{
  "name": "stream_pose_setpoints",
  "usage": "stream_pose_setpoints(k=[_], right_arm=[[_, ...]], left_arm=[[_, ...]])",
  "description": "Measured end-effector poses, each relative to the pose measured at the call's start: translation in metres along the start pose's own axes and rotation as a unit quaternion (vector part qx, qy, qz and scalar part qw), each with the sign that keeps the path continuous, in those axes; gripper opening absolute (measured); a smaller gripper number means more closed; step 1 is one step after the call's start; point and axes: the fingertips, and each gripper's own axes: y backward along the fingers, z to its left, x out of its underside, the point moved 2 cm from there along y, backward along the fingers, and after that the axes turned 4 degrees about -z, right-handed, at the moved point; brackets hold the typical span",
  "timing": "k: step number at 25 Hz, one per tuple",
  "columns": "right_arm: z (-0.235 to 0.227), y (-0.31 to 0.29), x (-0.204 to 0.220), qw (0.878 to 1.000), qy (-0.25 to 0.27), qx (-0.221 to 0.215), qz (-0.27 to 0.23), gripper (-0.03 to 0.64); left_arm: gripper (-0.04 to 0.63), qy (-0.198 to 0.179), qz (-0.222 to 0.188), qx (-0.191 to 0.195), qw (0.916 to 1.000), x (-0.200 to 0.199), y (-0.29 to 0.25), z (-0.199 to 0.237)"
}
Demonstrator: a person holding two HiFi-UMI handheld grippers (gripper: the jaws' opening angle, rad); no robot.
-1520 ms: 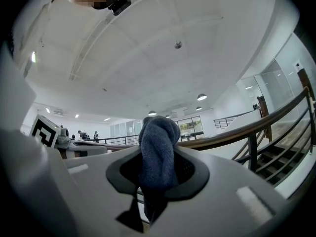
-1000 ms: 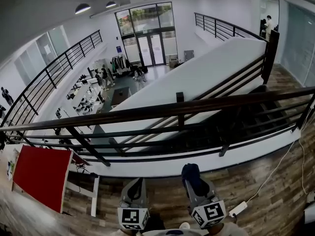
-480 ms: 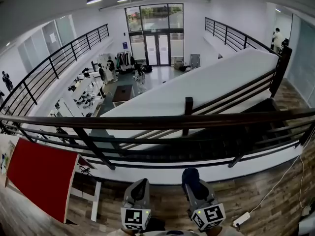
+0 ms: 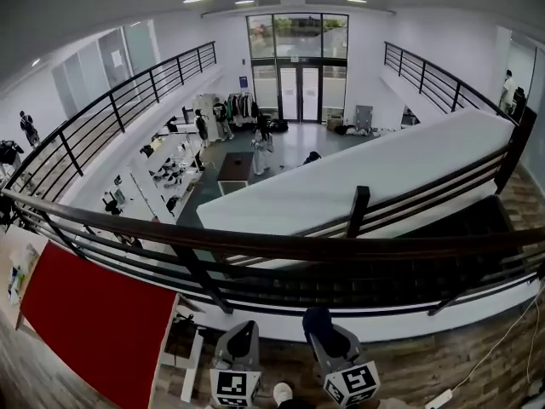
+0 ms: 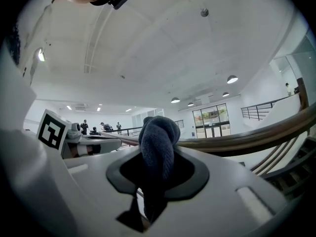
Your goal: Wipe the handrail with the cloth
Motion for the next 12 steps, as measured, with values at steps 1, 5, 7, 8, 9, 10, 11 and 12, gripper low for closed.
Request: stream_pose_setpoints(k=[1,5,7,8,9,10,11,12], right_arm=[[0.003,-0.013,-0.001,1.000,0.002,-0.007,0.001,0.092],[0.035,-0.069,0.002,0.999,0.011,-0.033,0.000,0.092],[0.059,-0.098,0.006,0.999,0.017,-0.046,-0.002,0.092],[0.070,-0.113,0.008,0.998,0.019,-0.052,-0.002,0.092],[0.078,-0.127,0.009,0.998,0.018,-0.058,-0.002,0.092],[0.085,-0.140,0.010,0.998,0.016,-0.063,-0.003,0.092],[0.090,-0.153,0.010,0.998,0.012,-0.068,-0.004,0.092],[0.094,-0.165,0.009,0.997,0.007,-0.071,-0.005,0.092]], left_arm=[[0.002,0.001,0.001,-0.004,1.0000,0.001,-0.003,0.011],[0.002,0.015,0.011,-0.017,0.9997,0.011,-0.007,0.063],[0.002,0.017,0.013,-0.025,0.9995,0.018,-0.004,0.093],[0.002,0.017,0.014,-0.030,0.9993,0.020,-0.004,0.106],[0.002,0.016,0.015,-0.034,0.9992,0.021,-0.005,0.118],[0.002,0.014,0.015,-0.040,0.9990,0.023,-0.007,0.128],[0.002,0.012,0.015,-0.047,0.9987,0.024,-0.010,0.139],[0.002,0.011,0.016,-0.055,0.9983,0.024,-0.013,0.149]])
